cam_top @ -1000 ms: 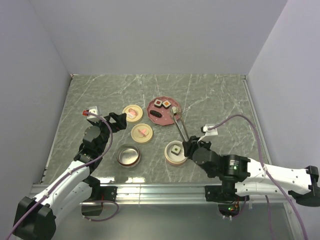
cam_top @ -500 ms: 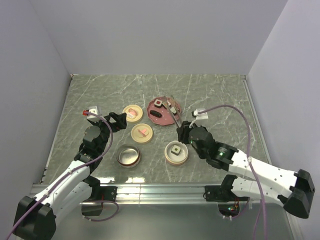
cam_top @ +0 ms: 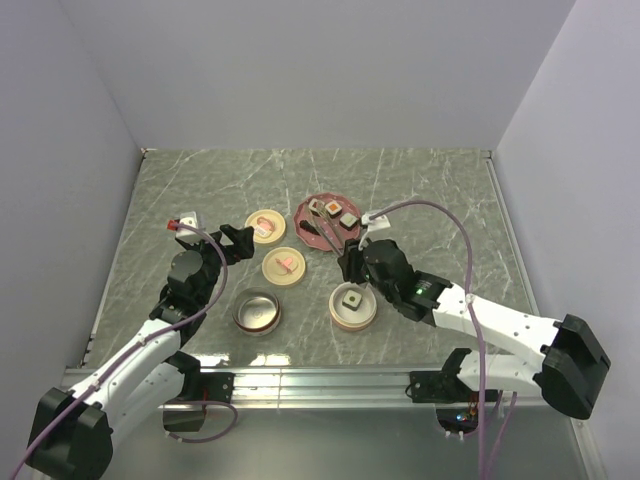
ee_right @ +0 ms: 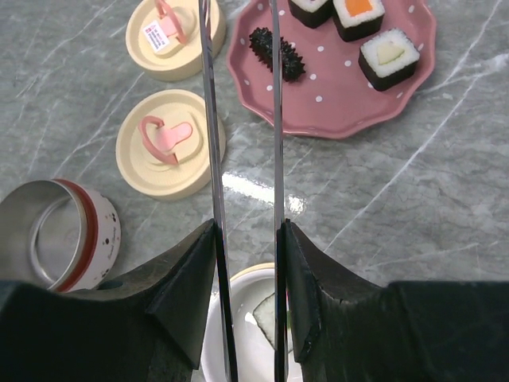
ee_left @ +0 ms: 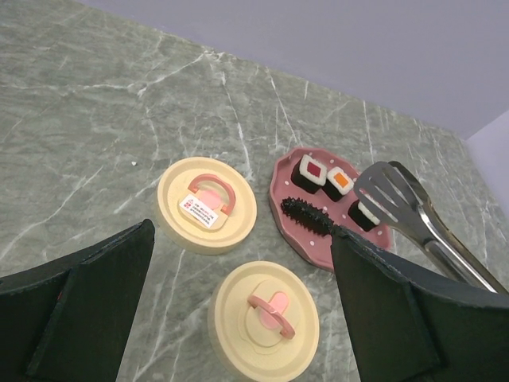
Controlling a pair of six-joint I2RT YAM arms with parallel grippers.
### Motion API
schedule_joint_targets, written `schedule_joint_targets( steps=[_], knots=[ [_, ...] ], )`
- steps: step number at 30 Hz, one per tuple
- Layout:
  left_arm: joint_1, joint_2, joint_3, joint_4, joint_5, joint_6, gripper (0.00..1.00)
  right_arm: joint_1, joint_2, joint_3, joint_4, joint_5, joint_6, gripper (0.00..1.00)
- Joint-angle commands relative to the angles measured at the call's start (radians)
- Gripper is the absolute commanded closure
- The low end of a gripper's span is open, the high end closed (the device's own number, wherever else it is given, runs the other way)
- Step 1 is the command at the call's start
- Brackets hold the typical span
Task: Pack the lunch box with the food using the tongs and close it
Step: Pick up the food using the clamp
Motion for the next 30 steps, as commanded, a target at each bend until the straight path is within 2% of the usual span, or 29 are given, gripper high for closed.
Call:
schedule_joint_targets(
  steps=[1, 20, 30],
  knots=[
    [0.002, 0.003, 0.014, 0.043, -0.004, 0.006, 0.0, -0.021, 0.017, 0.05, 0.037, -0.052, -0.041, 0.55],
    [0.002, -0.006, 0.014, 0.033, -0.01, 0.003, 0.01, -0.111, 0.21, 0.141, -0.045, -0.186, -0.119, 0.55],
    [0.004, -0.006, 0.014, 0.033, -0.009, 0.004, 0.01, -0.131, 0.181, 0.133, -0.046, -0.138, -0.125, 0.55]
  ],
)
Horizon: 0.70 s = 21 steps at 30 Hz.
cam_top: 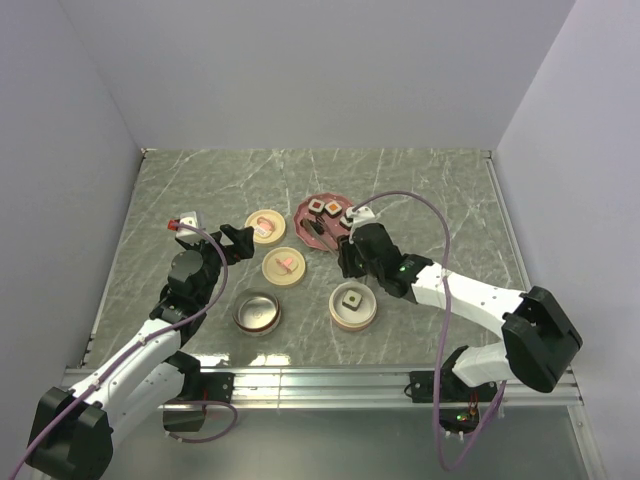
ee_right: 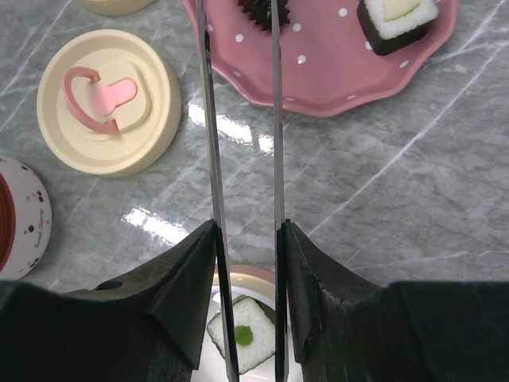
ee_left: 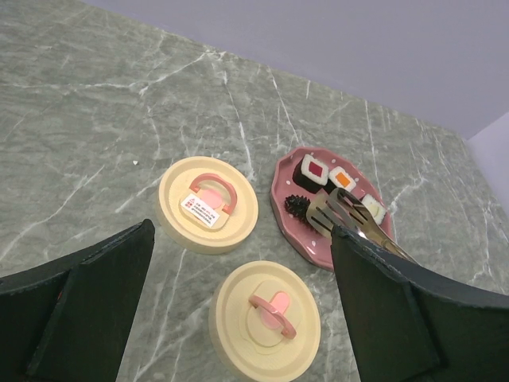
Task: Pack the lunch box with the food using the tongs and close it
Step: Pick up the food using the clamp
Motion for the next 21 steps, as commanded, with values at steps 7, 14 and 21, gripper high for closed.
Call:
schedule_joint_targets(
  steps=[7, 14, 21],
  knots=[
    [0.004, -0.016, 0.013, 0.032, -0.004, 0.004, 0.0, -0.035, -0.015, 0.056, -0.001, 0.001, -0.028, 0.55],
    [0.004, -0.011, 0.014, 0.035, -0.003, 0.001, 0.0, -0.035, -0.006, 0.04, -0.002, -0.045, -0.046, 0.55],
    [0.004, -0.01, 0.014, 0.035, -0.004, 0.003, 0.01, -0.035, -0.009, 0.034, -0.014, -0.074, -0.055, 0.55]
  ],
)
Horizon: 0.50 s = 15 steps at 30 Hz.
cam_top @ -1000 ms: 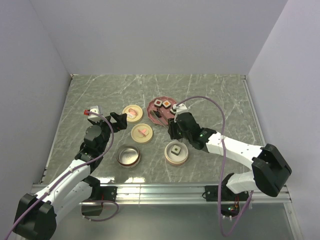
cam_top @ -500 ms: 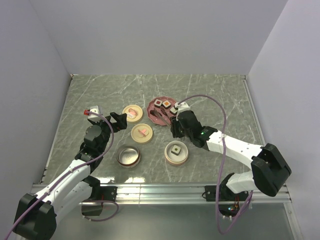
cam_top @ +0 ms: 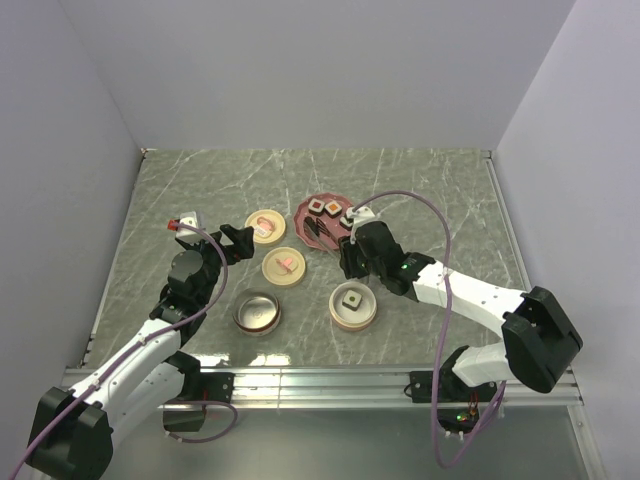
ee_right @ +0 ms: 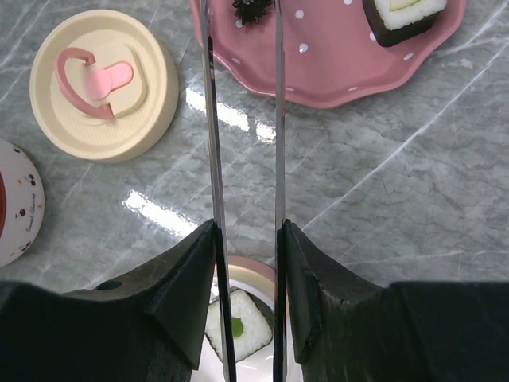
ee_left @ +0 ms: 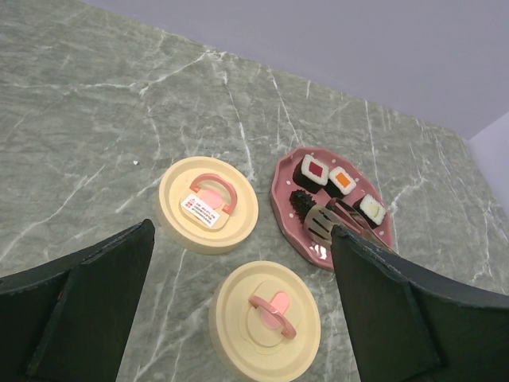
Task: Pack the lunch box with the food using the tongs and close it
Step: Pick up the food using the clamp
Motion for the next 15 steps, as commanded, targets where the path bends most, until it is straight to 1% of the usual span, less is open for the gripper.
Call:
schedule_joint_targets(
  steps=[1, 11, 14, 15],
  knots=[
    [0.004, -0.012, 0.014, 0.035, -0.003, 0.003, 0.01, -0.004, 0.002, 0.037, 0.001, -0.018, -0.018, 0.55],
    [0.004, -0.014, 0.014, 0.035, -0.003, 0.003, 0.01, 0.001, 0.085, 0.099, -0.059, 0.048, -0.007, 0.56],
    [0.004, -0.015, 0.013, 0.035, -0.005, 0.001, 0.0, 0.002, 0.08, 0.099, -0.059, 0.069, -0.003, 0.62],
    [0.004, -0.017, 0.013, 0.035, -0.005, 0.003, 0.0, 0.002, 0.074, 0.098, -0.059, 0.071, -0.003, 0.69]
  ],
)
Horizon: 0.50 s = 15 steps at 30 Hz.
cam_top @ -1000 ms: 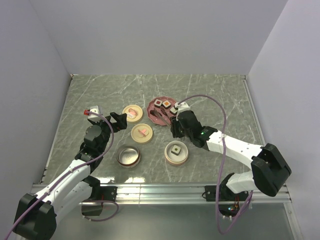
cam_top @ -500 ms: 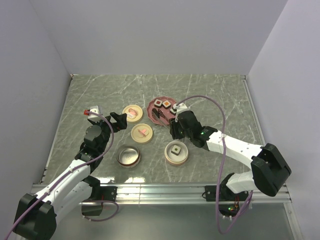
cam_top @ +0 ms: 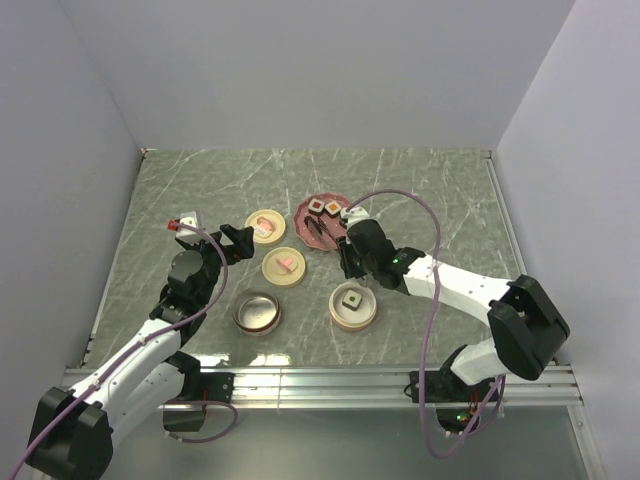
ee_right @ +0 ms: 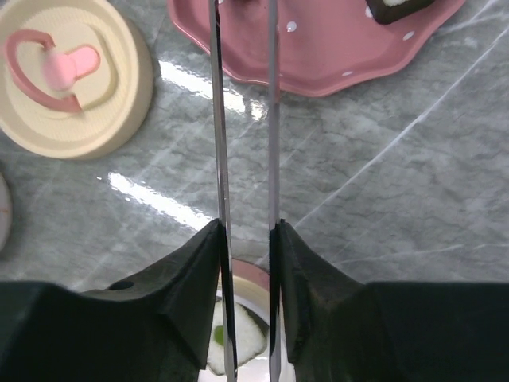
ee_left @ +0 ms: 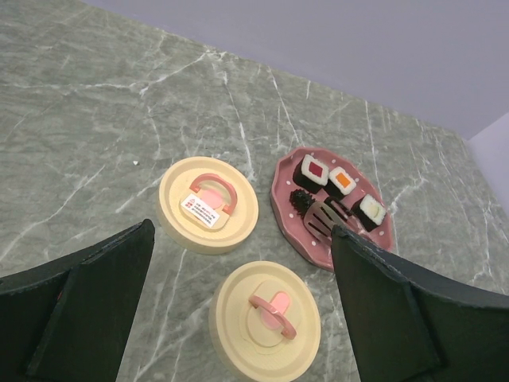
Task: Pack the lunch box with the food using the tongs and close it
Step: Pick up the food using the clamp
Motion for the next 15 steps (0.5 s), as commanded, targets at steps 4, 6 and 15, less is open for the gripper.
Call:
schedule_joint_targets(
  steps=[4, 6, 15],
  knots=[
    [0.004, -0.015, 0.013, 0.035, -0.003, 0.003, 0.01, 0.001, -0.032, 0.036, 0.01, 0.042, -0.001, 0.84],
    [0.004, -0.015, 0.013, 0.035, -0.001, 0.003, 0.01, 0.001, -0.046, 0.029, 0.017, 0.049, 0.004, 0.91],
    [0.004, -0.028, 0.01, 0.033, 0.0, 0.001, 0.0, 0.024, -0.296, -0.066, 0.021, 0.094, 0.058, 0.94]
  ],
)
